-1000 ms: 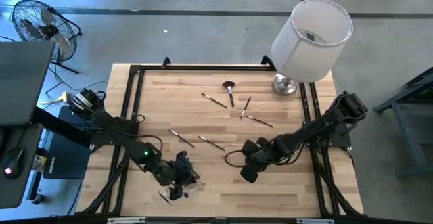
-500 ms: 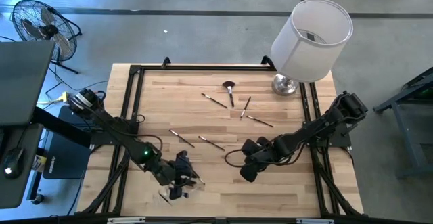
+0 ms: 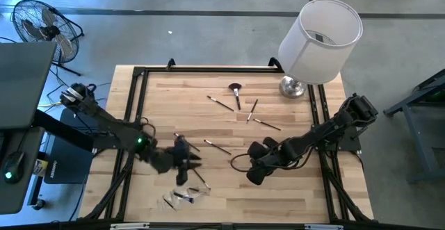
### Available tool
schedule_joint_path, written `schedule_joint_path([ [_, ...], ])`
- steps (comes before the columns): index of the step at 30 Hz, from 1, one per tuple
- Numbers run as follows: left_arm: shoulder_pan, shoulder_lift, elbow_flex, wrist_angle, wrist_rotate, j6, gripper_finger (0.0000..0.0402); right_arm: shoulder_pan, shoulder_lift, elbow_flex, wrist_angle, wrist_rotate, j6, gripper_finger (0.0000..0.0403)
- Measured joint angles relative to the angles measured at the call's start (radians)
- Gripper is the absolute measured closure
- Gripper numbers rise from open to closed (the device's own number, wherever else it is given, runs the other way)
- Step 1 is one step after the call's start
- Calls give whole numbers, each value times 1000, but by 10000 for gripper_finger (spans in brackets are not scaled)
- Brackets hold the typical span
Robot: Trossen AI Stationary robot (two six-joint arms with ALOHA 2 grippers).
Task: Pick & Place Makeup Supplies
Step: Put the silver makeup brush into the transparent organizer
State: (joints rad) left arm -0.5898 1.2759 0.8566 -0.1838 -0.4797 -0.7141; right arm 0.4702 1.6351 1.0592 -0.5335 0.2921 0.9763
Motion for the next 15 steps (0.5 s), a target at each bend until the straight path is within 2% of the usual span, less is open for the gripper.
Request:
schedule_joint_path([
  [3, 72, -1, 0, -57, 80, -48, 299, -5, 0, 0, 6, 9, -26, 397],
  [6, 132, 7, -1, -90, 145, -62, 299, -6, 0, 0, 12, 73, -34, 397],
  [12, 241, 26, -1, -139, 163, -84, 299, -41, 0, -1, 58, 224, 1, 395],
  [15, 293, 26, -1, -151, 218, -60, 318, -79, 0, -1, 56, 241, 8, 395],
])
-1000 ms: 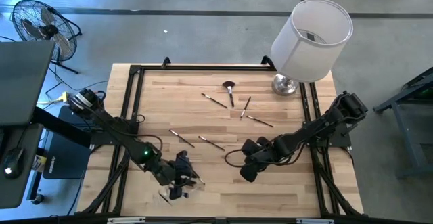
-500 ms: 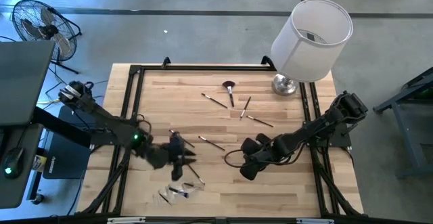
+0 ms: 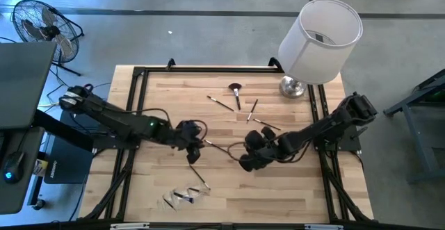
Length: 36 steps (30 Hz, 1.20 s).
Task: Pick & Place Makeup Supplies
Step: Put the silver makeup brush into the transparent organizer
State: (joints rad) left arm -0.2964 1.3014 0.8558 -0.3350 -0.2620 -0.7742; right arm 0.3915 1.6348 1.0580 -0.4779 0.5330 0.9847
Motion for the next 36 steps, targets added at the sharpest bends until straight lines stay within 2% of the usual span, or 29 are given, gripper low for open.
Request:
schedule_joint_path([
  [2, 36, 0, 0, -7, 45, 18, 352, -29, 0, 0, 0, 0, -17, 394],
  [5, 80, 0, 0, -24, 49, 33, 392, -80, 0, 0, 0, 0, -24, 389],
  [8, 125, 0, 0, -25, 46, 34, 390, -136, 0, 0, 1, -26, -53, 384],
  [13, 166, 0, 0, -41, 46, 28, 398, -228, 0, 0, 12, -146, -226, 374],
  [16, 166, 0, 0, -93, 57, 29, 400, -274, 0, 0, 42, -235, -356, 365],
  [22, 165, 0, -1, -170, 96, 23, 401, -350, 0, 0, 143, -300, -489, 352],
  [26, 166, 0, -14, -151, 93, 75, 401, -395, 0, 0, 196, -308, -497, 351],
  [30, 174, -4, -106, -75, 108, 87, 401, -434, 10, 25, 204, -305, -520, 350],
  [36, 174, -9, -226, 27, 180, 63, 401, -489, 134, 208, 77, -297, -521, 350],
])
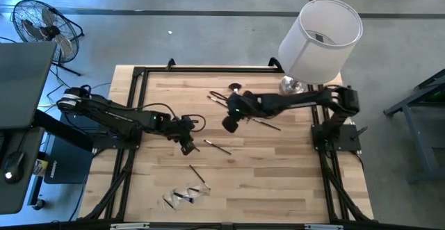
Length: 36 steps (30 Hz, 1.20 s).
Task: Pick & Place Makeup Supplies
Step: Put the silver makeup brush into the transparent organizer
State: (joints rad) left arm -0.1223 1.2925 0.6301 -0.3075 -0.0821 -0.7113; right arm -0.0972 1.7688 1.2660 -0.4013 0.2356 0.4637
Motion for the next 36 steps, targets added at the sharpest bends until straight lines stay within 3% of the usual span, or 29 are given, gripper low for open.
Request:
schedule_joint_path([
  [4, 0, 0, -21, 13, -6, 14, 401, -36, 121, 166, -146, 19, -15, 350],
  [9, 28, -14, -21, 17, -53, 87, 401, -103, 263, 356, -337, 54, 87, 342],
  [13, 88, -19, -21, 9, -21, 169, 401, -160, 340, 442, -443, 54, 157, 318],
  [19, 156, -49, -21, 8, 73, 266, 401, -226, 370, 454, -466, 45, 225, 266],
  [26, 170, -77, -21, 7, 101, 337, 401, -279, 387, 454, -455, 35, 252, 214],
  [36, 169, -78, -21, -2, 124, 393, 401, -291, 490, 456, -451, -10, 298, 236],
])
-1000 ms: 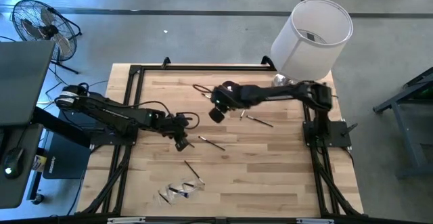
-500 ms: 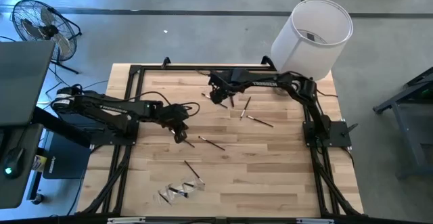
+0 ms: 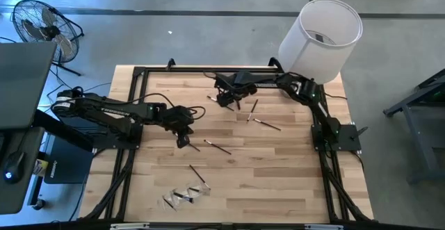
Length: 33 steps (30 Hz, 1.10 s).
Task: Pick & Place Makeup Supplies
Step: Put the silver makeup brush into the transparent organizer
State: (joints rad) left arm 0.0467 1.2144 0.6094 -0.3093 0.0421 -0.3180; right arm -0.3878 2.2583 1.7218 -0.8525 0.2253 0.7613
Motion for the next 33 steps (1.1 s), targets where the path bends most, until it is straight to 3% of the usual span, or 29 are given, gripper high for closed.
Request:
schedule_joint_path([
  [7, 0, 0, 0, -13, 23, 33, 401, -1, 39, 3, -9, -55, -27, 283],
  [13, 0, 0, 0, -15, 29, 79, 401, 21, 41, 3, -6, -60, -94, 372],
  [19, 0, 0, 0, -15, 30, 94, 401, 56, 32, 2, -30, -26, -127, 372],
  [27, 0, 0, 0, 51, 30, 20, 401, 124, -80, -9, -91, -7, -184, 372],
  [33, -1, 0, 0, 152, 27, -74, 401, 195, -155, -7, -187, 113, -201, 372],
])
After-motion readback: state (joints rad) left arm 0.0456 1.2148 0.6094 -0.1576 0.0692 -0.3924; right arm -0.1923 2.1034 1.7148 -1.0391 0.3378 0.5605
